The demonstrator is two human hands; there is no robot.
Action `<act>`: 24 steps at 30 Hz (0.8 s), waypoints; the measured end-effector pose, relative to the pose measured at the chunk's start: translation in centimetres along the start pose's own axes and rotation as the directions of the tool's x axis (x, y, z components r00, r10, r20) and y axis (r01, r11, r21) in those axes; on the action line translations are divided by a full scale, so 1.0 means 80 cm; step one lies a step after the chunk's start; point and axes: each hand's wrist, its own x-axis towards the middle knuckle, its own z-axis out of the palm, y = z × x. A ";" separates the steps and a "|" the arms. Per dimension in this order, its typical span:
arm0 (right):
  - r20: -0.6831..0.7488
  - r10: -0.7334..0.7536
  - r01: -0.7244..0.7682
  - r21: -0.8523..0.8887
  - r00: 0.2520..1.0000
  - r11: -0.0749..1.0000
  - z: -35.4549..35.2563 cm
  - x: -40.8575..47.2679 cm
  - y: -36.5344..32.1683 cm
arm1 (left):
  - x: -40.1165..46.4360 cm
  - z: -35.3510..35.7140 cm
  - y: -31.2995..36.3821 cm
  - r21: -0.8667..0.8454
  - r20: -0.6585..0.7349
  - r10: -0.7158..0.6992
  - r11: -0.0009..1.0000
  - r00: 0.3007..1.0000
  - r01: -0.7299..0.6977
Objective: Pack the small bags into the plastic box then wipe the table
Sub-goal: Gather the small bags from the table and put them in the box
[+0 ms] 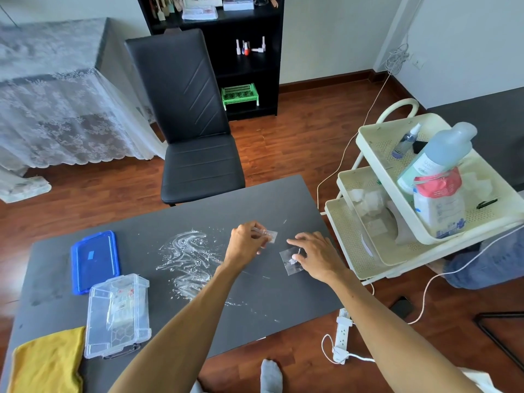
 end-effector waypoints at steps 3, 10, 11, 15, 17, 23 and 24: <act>0.010 -0.048 0.048 0.001 0.999 0.999 0.002 0.005 -0.002 | -0.001 0.005 -0.004 -0.022 -0.031 -0.019 1.000 0.999 0.018; 0.022 -0.119 0.120 -0.073 0.993 0.990 0.007 0.008 -0.002 | -0.020 0.007 -0.014 0.315 -0.134 0.294 0.918 0.946 -0.240; 0.018 -0.121 0.122 -0.075 0.992 0.990 0.007 0.009 -0.002 | -0.022 0.007 -0.015 0.310 -0.135 0.321 0.912 0.937 -0.268; 0.006 -0.106 0.107 -0.046 0.994 0.993 0.006 0.012 -0.005 | -0.026 0.010 -0.021 0.311 -0.178 0.384 0.895 0.906 -0.318; 0.008 -0.095 0.095 -0.028 0.995 0.995 0.006 0.013 -0.004 | -0.027 0.010 -0.024 0.363 -0.168 0.398 0.875 0.902 -0.319; -0.032 -0.091 0.093 0.105 0.995 0.990 0.001 0.009 -0.001 | -0.021 0.011 -0.032 0.226 -0.189 0.172 0.966 0.967 -0.127; -0.037 -0.095 0.099 0.129 0.995 0.987 0.000 0.008 0.001 | -0.019 0.010 -0.031 0.140 -0.196 0.103 0.987 0.975 -0.076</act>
